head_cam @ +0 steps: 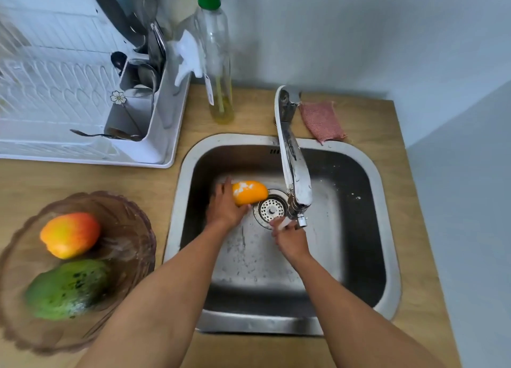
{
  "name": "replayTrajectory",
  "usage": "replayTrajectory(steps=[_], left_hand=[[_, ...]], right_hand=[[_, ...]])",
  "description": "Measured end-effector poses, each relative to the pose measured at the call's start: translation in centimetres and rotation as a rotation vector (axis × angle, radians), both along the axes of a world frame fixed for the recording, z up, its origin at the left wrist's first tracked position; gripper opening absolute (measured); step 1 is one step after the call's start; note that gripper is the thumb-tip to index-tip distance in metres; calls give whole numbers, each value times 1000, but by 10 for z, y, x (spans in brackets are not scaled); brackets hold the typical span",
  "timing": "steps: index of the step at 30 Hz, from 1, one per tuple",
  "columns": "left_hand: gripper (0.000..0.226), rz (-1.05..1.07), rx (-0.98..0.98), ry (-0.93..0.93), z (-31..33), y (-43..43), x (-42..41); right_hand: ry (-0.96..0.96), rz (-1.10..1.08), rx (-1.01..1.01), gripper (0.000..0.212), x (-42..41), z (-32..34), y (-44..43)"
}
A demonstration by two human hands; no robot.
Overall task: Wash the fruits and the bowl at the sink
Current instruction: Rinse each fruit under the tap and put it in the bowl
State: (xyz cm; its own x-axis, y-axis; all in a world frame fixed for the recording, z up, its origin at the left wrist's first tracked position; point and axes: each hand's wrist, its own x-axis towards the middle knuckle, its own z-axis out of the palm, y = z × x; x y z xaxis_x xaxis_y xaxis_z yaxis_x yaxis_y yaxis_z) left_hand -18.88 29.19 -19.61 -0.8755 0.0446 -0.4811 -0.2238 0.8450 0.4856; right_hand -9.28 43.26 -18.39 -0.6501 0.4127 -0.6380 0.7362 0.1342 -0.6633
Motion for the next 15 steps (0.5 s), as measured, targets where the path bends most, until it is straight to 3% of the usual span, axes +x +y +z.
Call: replayTrajectory(steps=[6,12,15], left_hand=[[78,8,39,-44,0,2,20],[82,-116,139,-29,5,4,51],[87,-183,163,-29,12,9,61]], right_hand=[[-12,-6,-31,21,5,8,9],[-24,-31,39,31,12,9,16],[-16,-79,-40,33,21,9,20]])
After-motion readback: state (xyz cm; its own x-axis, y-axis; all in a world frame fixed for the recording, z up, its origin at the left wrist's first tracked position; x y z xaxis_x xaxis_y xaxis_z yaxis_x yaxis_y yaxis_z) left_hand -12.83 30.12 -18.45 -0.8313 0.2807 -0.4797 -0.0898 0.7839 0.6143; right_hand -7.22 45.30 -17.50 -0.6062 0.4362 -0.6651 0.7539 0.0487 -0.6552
